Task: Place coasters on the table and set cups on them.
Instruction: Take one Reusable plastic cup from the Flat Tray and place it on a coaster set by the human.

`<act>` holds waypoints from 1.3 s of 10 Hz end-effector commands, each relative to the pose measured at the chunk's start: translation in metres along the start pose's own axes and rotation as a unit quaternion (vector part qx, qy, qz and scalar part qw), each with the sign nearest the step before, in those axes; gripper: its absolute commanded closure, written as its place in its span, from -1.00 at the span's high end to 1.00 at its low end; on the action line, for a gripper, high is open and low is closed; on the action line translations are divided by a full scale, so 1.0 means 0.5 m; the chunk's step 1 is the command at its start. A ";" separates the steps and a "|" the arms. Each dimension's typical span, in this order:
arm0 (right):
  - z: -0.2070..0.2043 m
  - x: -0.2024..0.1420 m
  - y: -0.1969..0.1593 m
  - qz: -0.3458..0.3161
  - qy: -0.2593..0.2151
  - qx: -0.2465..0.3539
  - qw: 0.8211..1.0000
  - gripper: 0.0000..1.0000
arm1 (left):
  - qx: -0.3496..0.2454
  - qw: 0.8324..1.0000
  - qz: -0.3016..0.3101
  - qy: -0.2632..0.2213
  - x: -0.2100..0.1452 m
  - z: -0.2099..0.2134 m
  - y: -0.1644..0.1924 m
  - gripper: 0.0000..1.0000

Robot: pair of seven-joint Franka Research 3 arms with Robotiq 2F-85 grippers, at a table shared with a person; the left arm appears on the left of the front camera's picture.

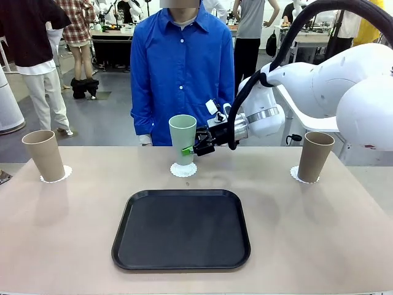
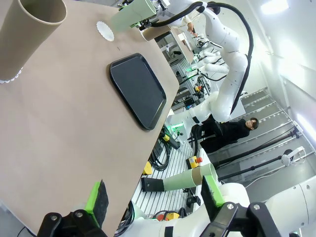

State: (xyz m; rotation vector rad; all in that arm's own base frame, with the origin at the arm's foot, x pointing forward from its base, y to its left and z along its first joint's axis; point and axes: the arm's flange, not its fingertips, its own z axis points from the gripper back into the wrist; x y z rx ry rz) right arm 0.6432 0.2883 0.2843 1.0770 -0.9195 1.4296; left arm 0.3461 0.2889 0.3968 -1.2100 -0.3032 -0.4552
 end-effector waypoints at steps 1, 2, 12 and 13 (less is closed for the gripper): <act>-0.009 0.000 -0.027 -0.015 0.002 0.021 1.000 0.67 | 0.002 1.000 0.001 0.000 0.001 0.001 -0.004 1.00; -0.013 -0.008 -0.029 -0.021 0.003 0.024 0.999 0.67 | 0.002 1.000 0.001 0.000 0.001 0.001 -0.004 1.00; -0.024 -0.055 -0.037 -0.050 -0.008 0.039 0.998 0.67 | 0.002 1.000 0.001 0.000 0.001 0.001 -0.004 1.00; -0.026 -0.061 -0.039 -0.052 -0.007 0.040 0.998 0.67 | 0.002 1.000 0.001 0.000 0.001 0.001 -0.004 1.00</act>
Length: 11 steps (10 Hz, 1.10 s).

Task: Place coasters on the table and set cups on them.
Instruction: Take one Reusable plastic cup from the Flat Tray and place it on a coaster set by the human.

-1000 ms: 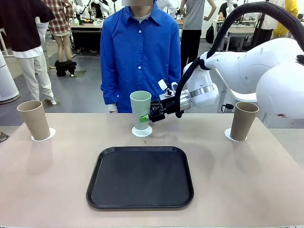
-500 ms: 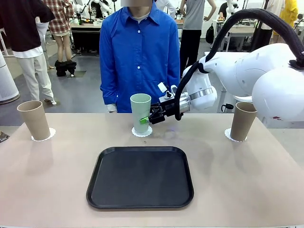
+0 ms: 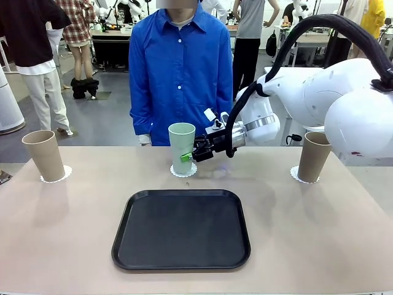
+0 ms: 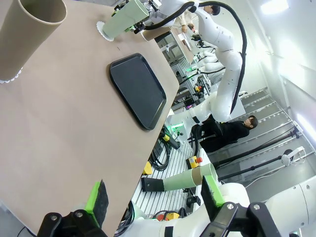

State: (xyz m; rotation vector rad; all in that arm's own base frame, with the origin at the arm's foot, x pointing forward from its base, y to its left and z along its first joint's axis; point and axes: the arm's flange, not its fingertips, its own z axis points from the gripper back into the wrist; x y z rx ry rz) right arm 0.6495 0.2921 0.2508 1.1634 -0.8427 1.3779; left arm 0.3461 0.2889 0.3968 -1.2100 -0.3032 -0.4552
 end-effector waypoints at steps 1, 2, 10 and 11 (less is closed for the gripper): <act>0.000 -0.001 -0.025 -0.009 0.006 0.013 1.000 0.67 | 0.002 1.000 0.001 0.000 0.001 0.002 -0.004 1.00; 0.000 -0.003 -0.026 -0.007 0.008 0.013 1.000 0.67 | 0.002 1.000 0.001 0.000 0.001 0.002 -0.004 1.00; -0.001 -0.002 -0.023 -0.010 0.027 0.032 0.999 1.00 | 0.002 1.000 0.001 0.000 0.001 0.002 -0.004 1.00; 0.001 -0.003 -0.024 -0.008 0.026 0.030 0.999 1.00 | 0.002 1.000 0.001 0.000 0.001 0.002 -0.004 1.00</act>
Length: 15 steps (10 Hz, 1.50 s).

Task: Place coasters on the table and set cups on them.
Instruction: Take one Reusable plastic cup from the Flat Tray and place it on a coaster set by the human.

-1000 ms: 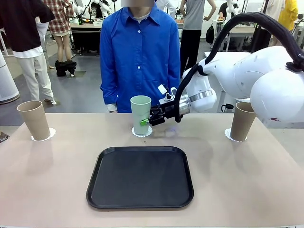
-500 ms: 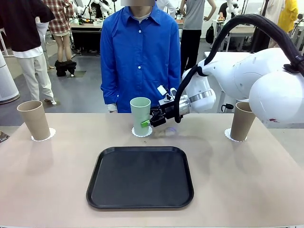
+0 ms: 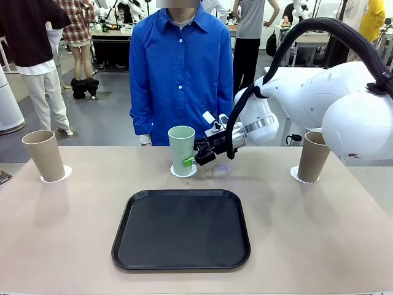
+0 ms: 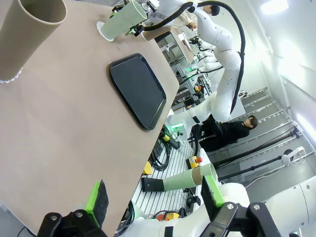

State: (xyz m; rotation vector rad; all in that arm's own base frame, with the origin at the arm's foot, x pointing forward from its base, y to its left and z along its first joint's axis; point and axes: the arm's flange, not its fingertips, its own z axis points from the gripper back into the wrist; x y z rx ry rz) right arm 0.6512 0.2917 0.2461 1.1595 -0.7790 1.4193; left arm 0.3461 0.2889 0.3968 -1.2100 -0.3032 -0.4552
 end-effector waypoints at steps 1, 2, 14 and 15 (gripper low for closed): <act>0.007 0.005 -0.021 0.001 0.003 0.005 1.000 1.00 | 0.002 1.000 0.001 0.000 0.001 0.002 -0.004 1.00; 0.011 0.005 -0.020 0.003 0.001 0.004 1.000 1.00 | 0.002 1.000 0.001 0.000 0.001 0.002 -0.004 1.00; 0.092 0.012 0.017 -0.003 0.008 -0.024 1.000 1.00 | 0.002 1.000 0.001 0.000 0.001 0.002 -0.004 1.00; 0.104 0.015 0.031 -0.007 0.017 -0.031 0.999 1.00 | 0.002 1.000 0.001 0.000 0.001 0.002 -0.004 1.00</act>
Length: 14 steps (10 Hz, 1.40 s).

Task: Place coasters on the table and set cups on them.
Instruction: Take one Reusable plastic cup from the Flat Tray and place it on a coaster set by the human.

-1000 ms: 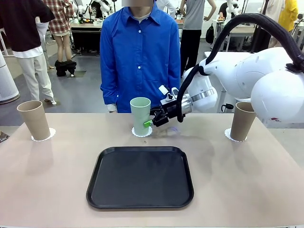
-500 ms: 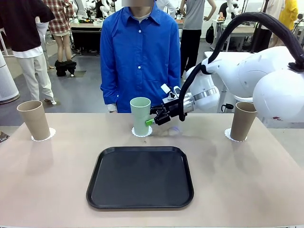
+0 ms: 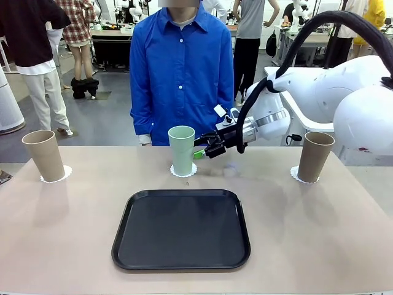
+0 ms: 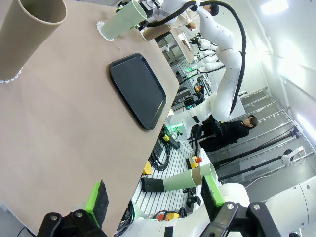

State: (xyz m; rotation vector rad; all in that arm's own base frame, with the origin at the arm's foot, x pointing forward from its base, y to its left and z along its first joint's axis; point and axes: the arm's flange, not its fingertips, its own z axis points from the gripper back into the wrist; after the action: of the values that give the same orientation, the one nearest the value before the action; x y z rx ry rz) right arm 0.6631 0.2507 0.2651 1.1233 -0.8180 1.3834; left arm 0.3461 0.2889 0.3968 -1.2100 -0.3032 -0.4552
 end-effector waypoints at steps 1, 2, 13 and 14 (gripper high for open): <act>0.035 0.019 0.056 -0.017 0.042 -0.022 0.999 1.00 | 0.002 1.000 0.001 0.000 0.001 0.002 -0.004 1.00; 0.051 0.032 0.077 -0.024 0.059 -0.032 0.998 1.00 | 0.002 1.000 0.001 0.000 0.001 0.002 -0.004 1.00; 0.117 0.366 0.469 -0.367 0.329 -0.239 0.836 1.00 | 0.002 1.000 0.001 0.000 0.001 0.002 -0.004 1.00; 0.116 0.389 0.484 -0.373 0.348 -0.253 0.822 1.00 | 0.002 1.000 0.001 0.000 0.001 0.002 -0.004 1.00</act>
State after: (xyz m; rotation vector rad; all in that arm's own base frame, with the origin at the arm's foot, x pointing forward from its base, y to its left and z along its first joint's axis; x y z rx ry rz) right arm 0.4501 0.2201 0.4839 0.4143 -0.2098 0.7236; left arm 0.3463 0.2887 0.3965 -1.2105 -0.3025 -0.4554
